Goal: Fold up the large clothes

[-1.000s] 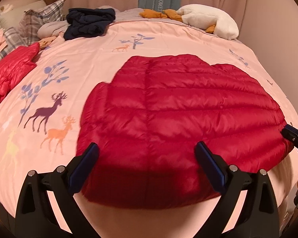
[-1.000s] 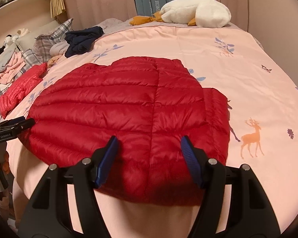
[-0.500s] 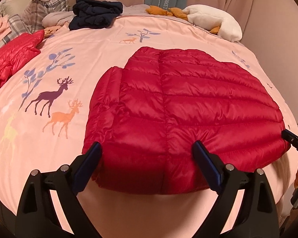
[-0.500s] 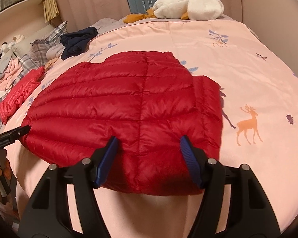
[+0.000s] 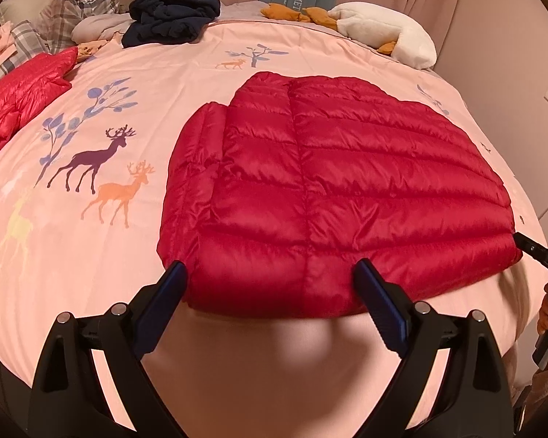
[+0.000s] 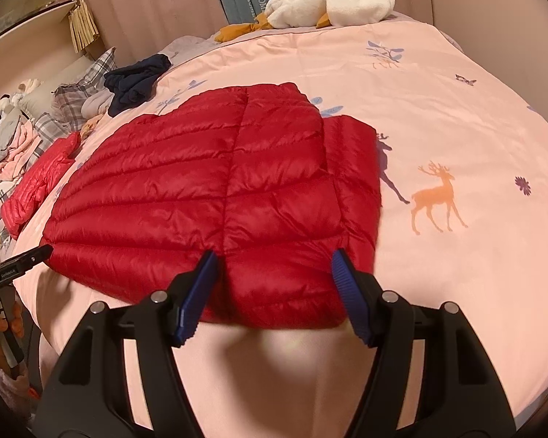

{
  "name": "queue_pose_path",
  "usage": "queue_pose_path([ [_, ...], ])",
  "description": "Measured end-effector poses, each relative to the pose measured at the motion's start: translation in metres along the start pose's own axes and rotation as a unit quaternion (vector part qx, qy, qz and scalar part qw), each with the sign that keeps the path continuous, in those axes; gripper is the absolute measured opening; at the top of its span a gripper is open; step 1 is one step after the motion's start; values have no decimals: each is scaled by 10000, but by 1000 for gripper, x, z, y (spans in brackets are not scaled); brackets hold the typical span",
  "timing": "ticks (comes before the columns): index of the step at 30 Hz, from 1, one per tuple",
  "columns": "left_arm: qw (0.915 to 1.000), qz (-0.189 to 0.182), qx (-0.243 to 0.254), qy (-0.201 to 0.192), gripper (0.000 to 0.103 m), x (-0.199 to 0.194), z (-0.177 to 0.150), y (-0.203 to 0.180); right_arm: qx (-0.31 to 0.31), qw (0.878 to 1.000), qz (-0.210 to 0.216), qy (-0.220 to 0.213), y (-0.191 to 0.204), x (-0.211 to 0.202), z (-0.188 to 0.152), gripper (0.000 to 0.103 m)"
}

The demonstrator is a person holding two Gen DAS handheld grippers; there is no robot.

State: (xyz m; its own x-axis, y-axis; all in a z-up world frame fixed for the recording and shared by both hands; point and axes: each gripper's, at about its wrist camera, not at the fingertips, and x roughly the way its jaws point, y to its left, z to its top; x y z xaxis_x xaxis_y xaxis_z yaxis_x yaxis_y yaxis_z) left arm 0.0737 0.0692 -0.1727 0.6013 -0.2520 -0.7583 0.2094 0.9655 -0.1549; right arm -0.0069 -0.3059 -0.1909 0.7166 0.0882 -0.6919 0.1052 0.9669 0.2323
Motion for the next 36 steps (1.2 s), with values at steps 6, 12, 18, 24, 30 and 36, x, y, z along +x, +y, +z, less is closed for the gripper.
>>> queue_pose_path([
  [6, 9999, -61, -85, -23, 78, 4, 1, 2, -202, 9997, -123, -27, 12, 6, 1, 44],
  [12, 9999, -15, -138, -76, 60, 0, 0, 6, -339, 9988, -290, -192, 17, 5, -1, 13],
  [18, 9999, 88, -114, -87, 57, 6, -2, 7, -205, 9991, -338, -129, 10, 10, -2, 7],
  [24, 9995, 89, -274, -98, 57, 6, -5, 11, 6, 9995, -311, -103, 6, 12, -3, 8],
  [30, 9994, 141, -250, -206, 59, -20, -10, 7, 159, 9990, -123, -410, 4, -17, -5, 30],
  [36, 9992, 32, -141, -362, 68, -38, -12, -12, -149, 9978, 148, -625, 30, -39, -6, 44],
])
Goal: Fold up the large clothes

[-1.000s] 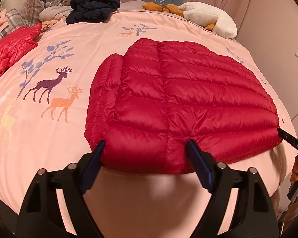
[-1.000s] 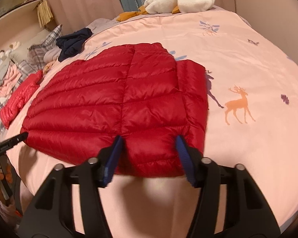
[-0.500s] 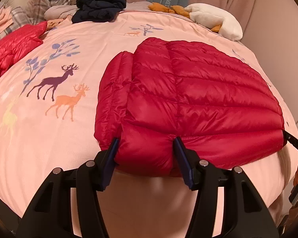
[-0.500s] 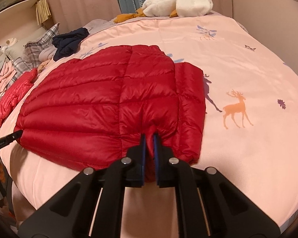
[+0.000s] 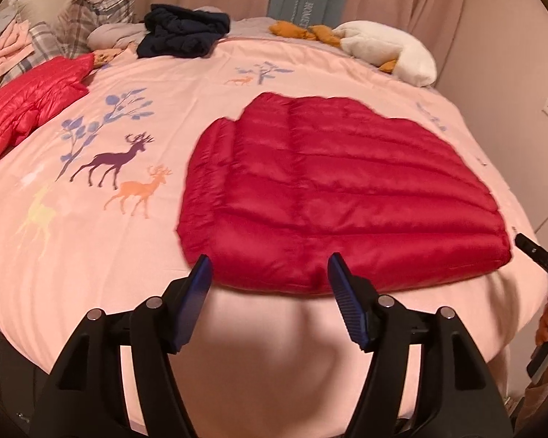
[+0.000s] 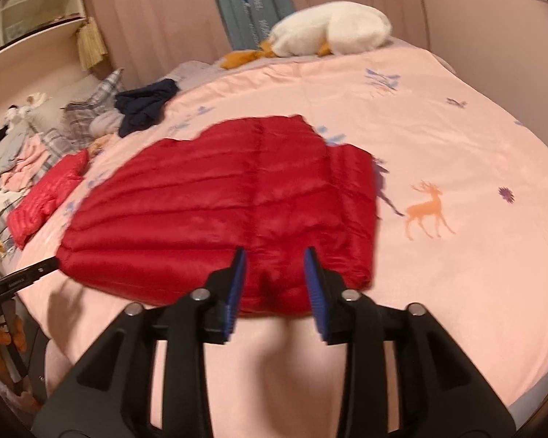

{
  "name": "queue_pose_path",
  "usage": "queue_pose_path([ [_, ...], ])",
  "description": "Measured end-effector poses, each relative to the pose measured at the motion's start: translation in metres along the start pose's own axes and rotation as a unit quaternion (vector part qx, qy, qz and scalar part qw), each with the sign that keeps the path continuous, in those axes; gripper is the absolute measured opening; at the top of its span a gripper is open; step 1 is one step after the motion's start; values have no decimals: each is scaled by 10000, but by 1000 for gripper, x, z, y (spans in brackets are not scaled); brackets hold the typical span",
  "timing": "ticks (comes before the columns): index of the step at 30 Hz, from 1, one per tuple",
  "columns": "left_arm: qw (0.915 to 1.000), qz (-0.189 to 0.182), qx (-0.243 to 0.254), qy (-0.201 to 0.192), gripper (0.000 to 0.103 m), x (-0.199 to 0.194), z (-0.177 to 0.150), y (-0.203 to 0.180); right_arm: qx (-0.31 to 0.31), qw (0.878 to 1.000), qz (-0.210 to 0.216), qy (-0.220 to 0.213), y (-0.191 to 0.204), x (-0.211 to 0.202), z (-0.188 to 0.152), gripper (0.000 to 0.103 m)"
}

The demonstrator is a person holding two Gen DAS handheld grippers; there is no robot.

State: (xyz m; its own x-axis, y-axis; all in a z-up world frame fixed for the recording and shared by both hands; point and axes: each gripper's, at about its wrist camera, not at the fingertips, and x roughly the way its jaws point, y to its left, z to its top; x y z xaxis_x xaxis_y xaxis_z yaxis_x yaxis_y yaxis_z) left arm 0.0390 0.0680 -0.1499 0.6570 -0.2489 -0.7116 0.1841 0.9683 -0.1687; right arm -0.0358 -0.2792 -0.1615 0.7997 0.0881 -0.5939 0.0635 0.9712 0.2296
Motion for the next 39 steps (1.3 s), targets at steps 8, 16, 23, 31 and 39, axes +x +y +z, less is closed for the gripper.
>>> queue_pose_path([
  [8, 9985, -318, 432, -47, 74, -3, -6, -47, -740, 9947, 704, 75, 67, 3, -14, 49],
  [16, 9941, 36, 1083, -78, 74, 35, -9, -89, -1370, 9899, 339, 169, 110, 45, -24, 50],
  [23, 9948, 223, 995, -1, 78, 45, -11, -76, -1258, 9918, -134, 184, 81, 50, -28, 47],
  [31, 9956, 248, 900, 26, 78, 40, -13, -61, -524, 9976, -337, 310, 24, 37, -30, 41],
  [39, 9963, 325, 794, 55, 78, 35, -16, -51, -450, 9970, -540, 309, 10, 31, -28, 43],
])
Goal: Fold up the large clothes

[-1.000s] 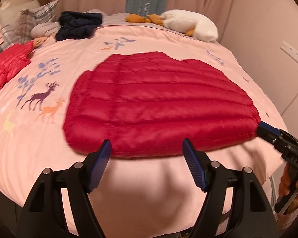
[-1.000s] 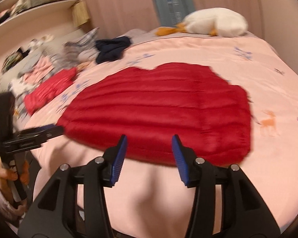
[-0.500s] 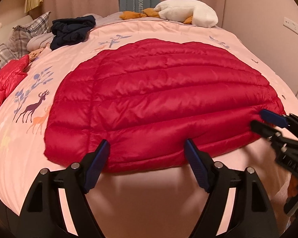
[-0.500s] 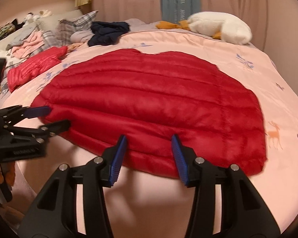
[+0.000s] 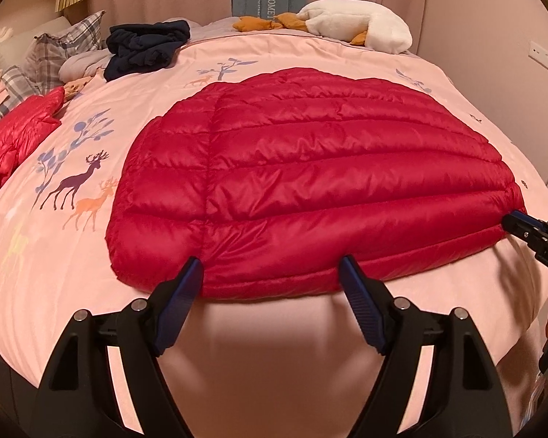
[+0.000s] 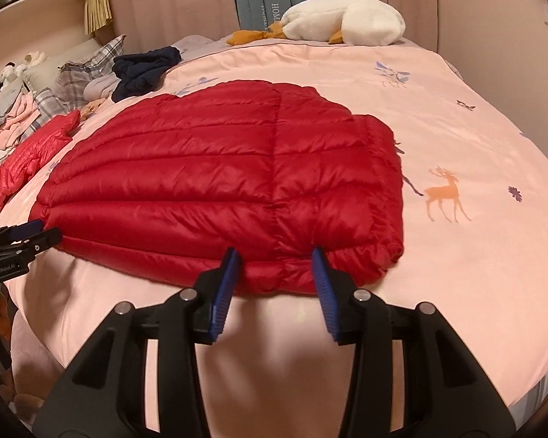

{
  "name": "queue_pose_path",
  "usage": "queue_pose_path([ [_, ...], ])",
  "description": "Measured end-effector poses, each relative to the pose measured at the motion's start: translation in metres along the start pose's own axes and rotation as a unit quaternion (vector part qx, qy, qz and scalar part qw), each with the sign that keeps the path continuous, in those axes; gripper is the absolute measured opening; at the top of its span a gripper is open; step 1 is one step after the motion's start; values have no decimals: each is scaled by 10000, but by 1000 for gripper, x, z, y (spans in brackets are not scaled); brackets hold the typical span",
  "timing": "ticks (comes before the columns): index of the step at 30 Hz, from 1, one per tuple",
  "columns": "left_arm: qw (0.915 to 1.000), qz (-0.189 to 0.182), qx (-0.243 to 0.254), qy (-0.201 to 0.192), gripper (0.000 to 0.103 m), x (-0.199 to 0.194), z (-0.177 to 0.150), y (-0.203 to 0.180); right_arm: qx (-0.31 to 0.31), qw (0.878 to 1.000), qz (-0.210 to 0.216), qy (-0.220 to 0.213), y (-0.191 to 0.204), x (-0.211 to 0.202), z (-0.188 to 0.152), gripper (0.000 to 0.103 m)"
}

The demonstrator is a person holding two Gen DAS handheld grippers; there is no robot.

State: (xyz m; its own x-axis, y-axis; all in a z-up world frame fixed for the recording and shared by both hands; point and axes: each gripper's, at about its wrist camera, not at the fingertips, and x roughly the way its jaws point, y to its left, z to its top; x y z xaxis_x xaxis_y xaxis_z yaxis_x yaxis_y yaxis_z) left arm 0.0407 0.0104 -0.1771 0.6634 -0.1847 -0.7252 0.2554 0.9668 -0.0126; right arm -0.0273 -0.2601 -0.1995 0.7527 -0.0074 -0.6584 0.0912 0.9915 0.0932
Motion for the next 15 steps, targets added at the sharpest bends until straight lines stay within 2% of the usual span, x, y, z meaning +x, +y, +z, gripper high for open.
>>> queue_pose_path([
  [4, 9999, 52, -128, 62, 78, 0, -2, 9, 18, 10000, -37, -4, -2, -2, -1, 47],
  [15, 9991, 193, -351, 147, 78, 1, -4, 29, 275, 9995, -168, -63, -21, -8, 0, 47],
])
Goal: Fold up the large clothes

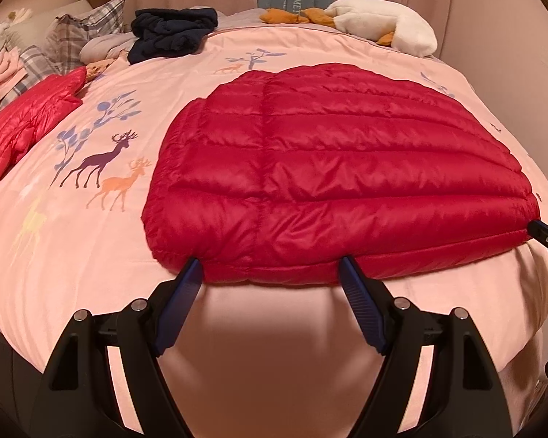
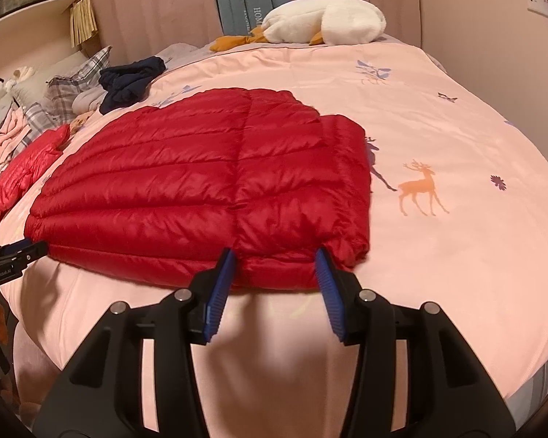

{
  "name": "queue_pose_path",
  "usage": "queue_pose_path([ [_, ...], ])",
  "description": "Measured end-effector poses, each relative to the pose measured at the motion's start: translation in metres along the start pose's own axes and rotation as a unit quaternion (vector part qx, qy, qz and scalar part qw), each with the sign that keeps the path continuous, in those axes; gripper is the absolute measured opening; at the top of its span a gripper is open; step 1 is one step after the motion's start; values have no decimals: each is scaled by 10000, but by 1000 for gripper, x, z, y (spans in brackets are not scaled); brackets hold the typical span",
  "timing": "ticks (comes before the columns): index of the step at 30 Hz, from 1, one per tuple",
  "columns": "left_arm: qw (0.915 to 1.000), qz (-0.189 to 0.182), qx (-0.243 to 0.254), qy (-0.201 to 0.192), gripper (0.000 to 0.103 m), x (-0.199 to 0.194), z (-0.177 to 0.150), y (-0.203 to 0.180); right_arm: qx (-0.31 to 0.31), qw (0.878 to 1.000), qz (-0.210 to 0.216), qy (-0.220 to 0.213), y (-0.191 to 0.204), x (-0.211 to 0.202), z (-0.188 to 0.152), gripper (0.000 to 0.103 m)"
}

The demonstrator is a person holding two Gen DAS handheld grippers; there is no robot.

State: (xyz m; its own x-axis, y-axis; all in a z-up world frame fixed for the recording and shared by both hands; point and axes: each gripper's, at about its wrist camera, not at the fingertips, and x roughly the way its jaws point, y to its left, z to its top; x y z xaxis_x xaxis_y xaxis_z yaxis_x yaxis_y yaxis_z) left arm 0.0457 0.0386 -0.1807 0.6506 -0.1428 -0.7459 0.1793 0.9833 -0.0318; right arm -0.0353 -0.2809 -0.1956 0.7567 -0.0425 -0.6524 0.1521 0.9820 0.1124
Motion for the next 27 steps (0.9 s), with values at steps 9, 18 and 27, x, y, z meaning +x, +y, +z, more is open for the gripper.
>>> queue_pose_path([
  [9, 9997, 148, -207, 33, 79, 0, 0, 21, 105, 9999, -102, -20, -7, -1, 0, 49],
  [18, 9993, 211, -323, 31, 79, -1, 0, 33, 309, 9988, -370, -56, -23, -3, 2, 56],
  [27, 9982, 349, -494, 30, 88, -7, 4, 47, 542, 9962, -676, -64, -48, -9, 4, 62],
])
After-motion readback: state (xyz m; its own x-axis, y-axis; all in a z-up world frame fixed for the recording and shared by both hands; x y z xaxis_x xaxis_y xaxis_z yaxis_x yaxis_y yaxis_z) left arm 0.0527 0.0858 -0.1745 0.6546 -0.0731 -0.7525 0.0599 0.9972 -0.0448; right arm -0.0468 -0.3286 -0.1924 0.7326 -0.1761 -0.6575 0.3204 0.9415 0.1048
